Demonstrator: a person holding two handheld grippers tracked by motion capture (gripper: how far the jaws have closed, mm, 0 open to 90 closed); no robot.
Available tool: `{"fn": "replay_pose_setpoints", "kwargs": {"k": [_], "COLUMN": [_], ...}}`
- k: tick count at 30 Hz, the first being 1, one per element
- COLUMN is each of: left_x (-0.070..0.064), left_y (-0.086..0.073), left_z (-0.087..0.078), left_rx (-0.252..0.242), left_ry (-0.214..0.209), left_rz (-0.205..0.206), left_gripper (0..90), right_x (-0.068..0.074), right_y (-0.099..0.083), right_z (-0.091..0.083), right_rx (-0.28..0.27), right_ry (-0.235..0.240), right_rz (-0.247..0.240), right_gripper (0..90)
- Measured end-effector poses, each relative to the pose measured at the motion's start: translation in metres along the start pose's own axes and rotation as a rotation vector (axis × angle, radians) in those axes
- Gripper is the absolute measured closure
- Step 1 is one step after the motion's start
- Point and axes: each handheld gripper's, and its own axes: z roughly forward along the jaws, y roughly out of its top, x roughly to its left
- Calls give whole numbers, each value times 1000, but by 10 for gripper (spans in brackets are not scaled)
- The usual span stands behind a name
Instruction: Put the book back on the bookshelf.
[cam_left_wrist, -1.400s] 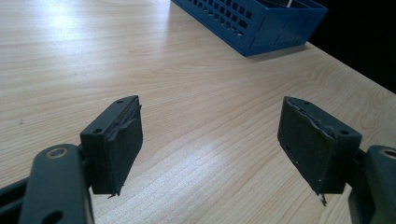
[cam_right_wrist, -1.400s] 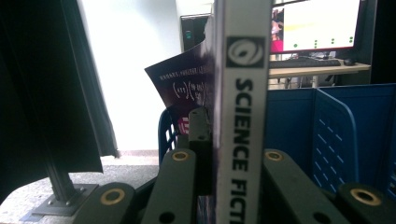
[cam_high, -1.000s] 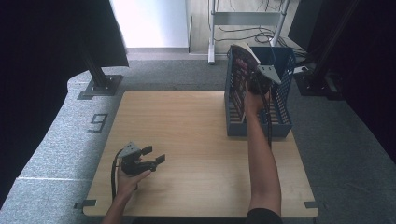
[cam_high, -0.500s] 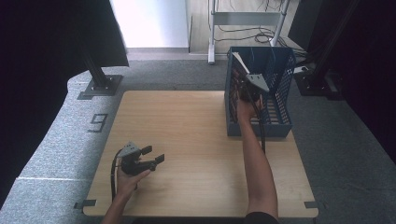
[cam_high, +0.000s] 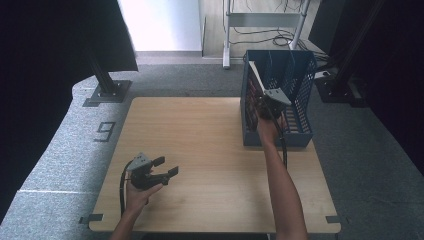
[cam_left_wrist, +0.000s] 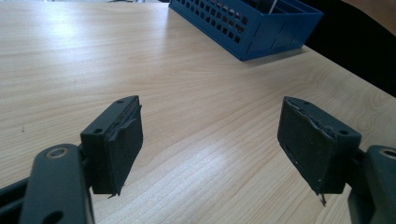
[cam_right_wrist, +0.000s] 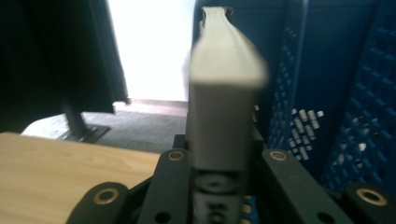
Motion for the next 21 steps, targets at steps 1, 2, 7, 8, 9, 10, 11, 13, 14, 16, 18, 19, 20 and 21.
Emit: {"fn": "replay_pose_setpoints", "kwargs": {"k": [1, 2, 7, 8, 9, 10, 11, 13, 14, 16, 18, 19, 20, 21], "left_x": [0, 0, 1, 1, 1, 0, 0, 0, 0, 0, 0, 0, 0, 0], "left_y": [0, 0, 1, 1, 1, 1, 1, 1, 1, 1, 1, 1, 1, 1], "left_z": [0, 0, 0, 0, 0, -1, -1, -1, -1, 0, 1, 2, 2, 2], "left_rx": [-1, -2, -3, -4, -4, -6, -6, -8, -9, -11, -10, -7, -6, -5], "left_ry": [0, 0, 1, 1, 1, 2, 2, 3, 5, 5, 4, 4, 1, 2], "left_rz": [0, 0, -2, -3, -3, -3, -3, -3, -3, -6, -2, 1, 1, 1], "left_gripper": [223, 223, 223, 223, 224, 224, 224, 223, 224, 225, 226, 226, 226, 226], "right_x": [0, 0, 0, 0, 0, 0, 0, 0, 0, 0, -2, -3, -3, -4], "right_y": [0, 0, 0, 0, 0, 0, 0, 0, -1, -1, -2, -3, -3, -3], "right_z": [0, 0, 0, 0, 0, 0, 0, 1, 1, 2, 4, 5, 6, 8], "right_rx": [12, 17, 27, 25, 25, 22, 19, 13, 8, -3, -17, -23, -29, -35], "right_ry": [2, 1, -23, -26, -26, -36, -39, -50, -56, -68, -77, -81, -87, -93], "right_rz": [-1, -2, -18, -22, -22, -22, -21, -18, -18, -13, 4, 10, 14, 16], "right_gripper": [777, 777, 808, 811, 811, 814, 814, 814, 814, 815, 815, 815, 815, 816]}}
